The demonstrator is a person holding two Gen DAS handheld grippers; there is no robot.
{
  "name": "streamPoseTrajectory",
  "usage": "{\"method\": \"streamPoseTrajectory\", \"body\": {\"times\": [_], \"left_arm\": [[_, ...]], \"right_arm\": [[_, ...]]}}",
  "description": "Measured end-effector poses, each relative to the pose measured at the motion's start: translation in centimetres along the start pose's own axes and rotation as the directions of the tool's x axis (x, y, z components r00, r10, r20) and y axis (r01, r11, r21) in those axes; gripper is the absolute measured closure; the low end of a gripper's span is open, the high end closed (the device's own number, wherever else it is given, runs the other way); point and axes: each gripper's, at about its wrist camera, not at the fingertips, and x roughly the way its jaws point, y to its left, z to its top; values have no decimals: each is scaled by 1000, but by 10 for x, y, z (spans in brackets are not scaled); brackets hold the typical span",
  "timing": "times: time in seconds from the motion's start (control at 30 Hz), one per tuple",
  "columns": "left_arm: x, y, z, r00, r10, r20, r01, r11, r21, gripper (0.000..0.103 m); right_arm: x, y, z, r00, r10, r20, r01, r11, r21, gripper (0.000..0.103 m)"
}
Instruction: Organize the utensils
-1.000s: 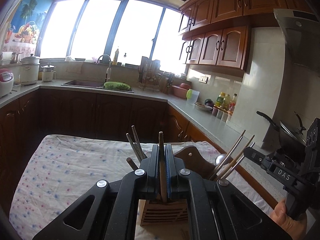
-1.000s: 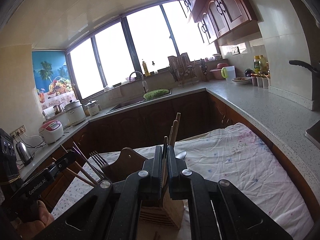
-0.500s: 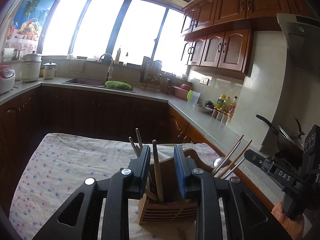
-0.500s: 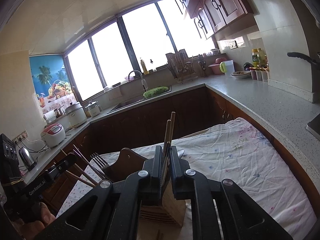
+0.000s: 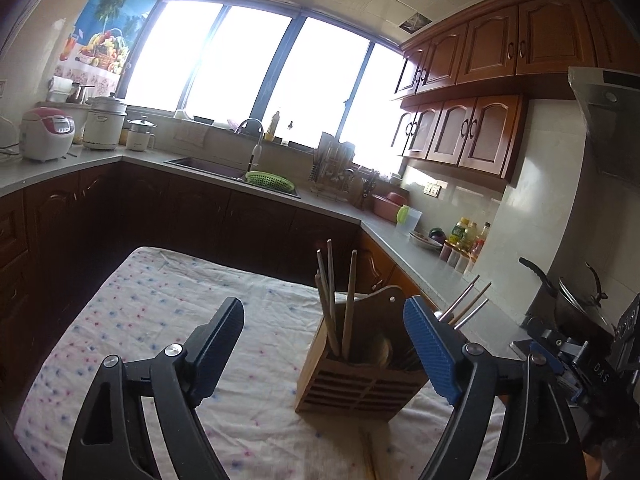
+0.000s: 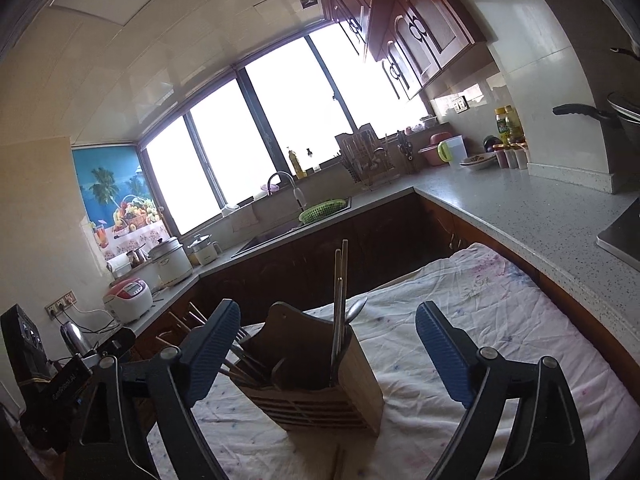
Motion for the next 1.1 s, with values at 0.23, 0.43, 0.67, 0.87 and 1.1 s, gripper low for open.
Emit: {"method": "streamPoseTrajectory", "body": {"times": [0.23,0.43,0.67,0.87,1.1], "left_arm": [[-44,-8,-36,998,9,-68,-10,1000,-18,19],[-78,-3,-50,994,2,-112,-9,998,-64,19],[-109,5,-58,990,14,-140,-29,994,-104,19],[-133,6,-57,993,36,-109,-44,996,-79,19],[-162,-7,-68,996,80,-32,-79,997,25,1]], "right_arm": [[-27,-3,-42,997,-1,-73,2,1000,8,11],[-53,2,-71,993,-4,-117,3,1000,-4,10],[-75,8,-95,988,9,-155,-12,1000,-20,9],[-92,19,-99,992,5,-130,-14,997,-69,9],[-130,44,-96,999,-23,48,33,976,-213,0]]}}
